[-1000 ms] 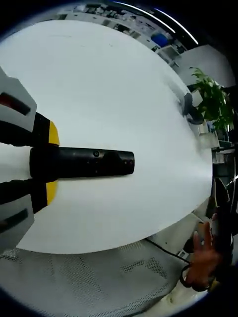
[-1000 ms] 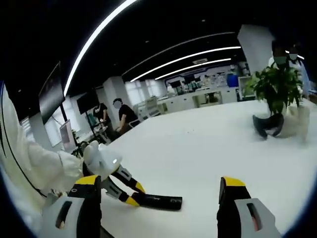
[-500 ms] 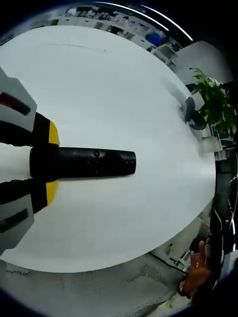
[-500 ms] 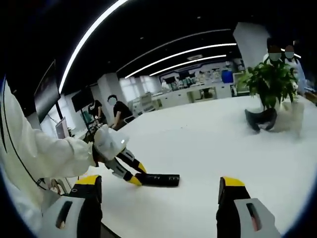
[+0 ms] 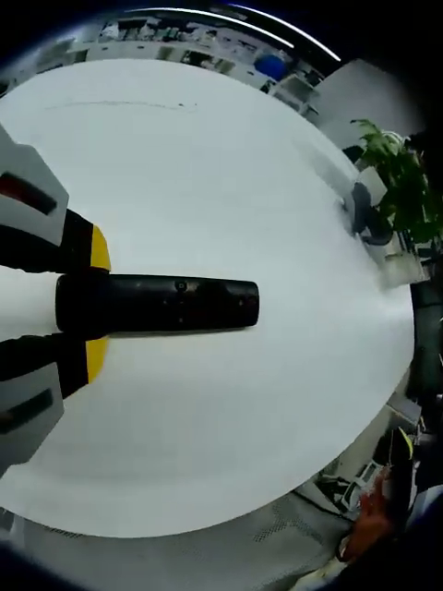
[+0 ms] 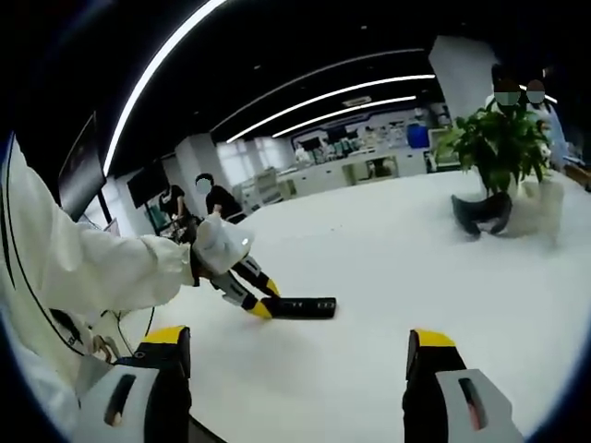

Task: Press the specified remote control buttons in sequence, fully releasing each button before pressing the next.

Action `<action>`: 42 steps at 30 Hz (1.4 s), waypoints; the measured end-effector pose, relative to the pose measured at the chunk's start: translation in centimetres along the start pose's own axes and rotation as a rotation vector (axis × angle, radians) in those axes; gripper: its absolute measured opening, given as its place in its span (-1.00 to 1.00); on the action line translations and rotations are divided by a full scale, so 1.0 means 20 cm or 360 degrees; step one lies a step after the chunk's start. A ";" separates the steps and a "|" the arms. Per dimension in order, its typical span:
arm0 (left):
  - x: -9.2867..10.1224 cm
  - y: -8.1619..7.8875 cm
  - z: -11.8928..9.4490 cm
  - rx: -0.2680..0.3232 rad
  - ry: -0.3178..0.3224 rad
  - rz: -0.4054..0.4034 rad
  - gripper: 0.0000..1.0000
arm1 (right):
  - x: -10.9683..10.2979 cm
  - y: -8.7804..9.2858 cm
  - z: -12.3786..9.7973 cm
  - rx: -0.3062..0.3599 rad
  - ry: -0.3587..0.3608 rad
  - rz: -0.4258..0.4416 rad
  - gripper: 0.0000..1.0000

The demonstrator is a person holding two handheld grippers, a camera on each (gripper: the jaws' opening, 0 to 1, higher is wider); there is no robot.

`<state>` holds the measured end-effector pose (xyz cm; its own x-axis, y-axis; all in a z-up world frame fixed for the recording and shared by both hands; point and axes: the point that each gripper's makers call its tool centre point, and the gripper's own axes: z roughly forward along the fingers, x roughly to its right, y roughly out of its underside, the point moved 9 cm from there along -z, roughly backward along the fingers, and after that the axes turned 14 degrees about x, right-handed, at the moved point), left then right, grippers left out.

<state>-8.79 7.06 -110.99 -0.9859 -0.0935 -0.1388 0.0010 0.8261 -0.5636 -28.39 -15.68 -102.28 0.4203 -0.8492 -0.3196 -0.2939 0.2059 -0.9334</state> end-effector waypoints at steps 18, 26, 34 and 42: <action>-0.30 -0.03 0.03 -0.0048 -0.0022 0.0042 -0.57 | 0.02 0.01 0.01 -0.0012 0.0026 0.0074 0.97; -0.37 -0.03 0.07 -0.0081 -0.0009 0.0047 -0.57 | 0.01 0.01 0.03 -0.0022 0.0018 0.0055 0.95; -0.43 -0.07 0.11 -0.0063 -0.0005 0.0048 -0.57 | 0.03 0.02 0.03 -0.0036 0.0025 0.0068 0.95; -0.45 -0.09 0.13 -0.0047 0.0049 0.0076 -0.55 | 0.04 0.03 0.03 -0.0059 0.0036 0.0068 0.95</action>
<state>0.44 4.92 -110.87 -0.9895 -0.0366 -0.1397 0.0439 0.8452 -0.5326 -27.68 -15.97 -103.18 0.3871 -0.8509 -0.3552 -0.3431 0.2246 -0.9121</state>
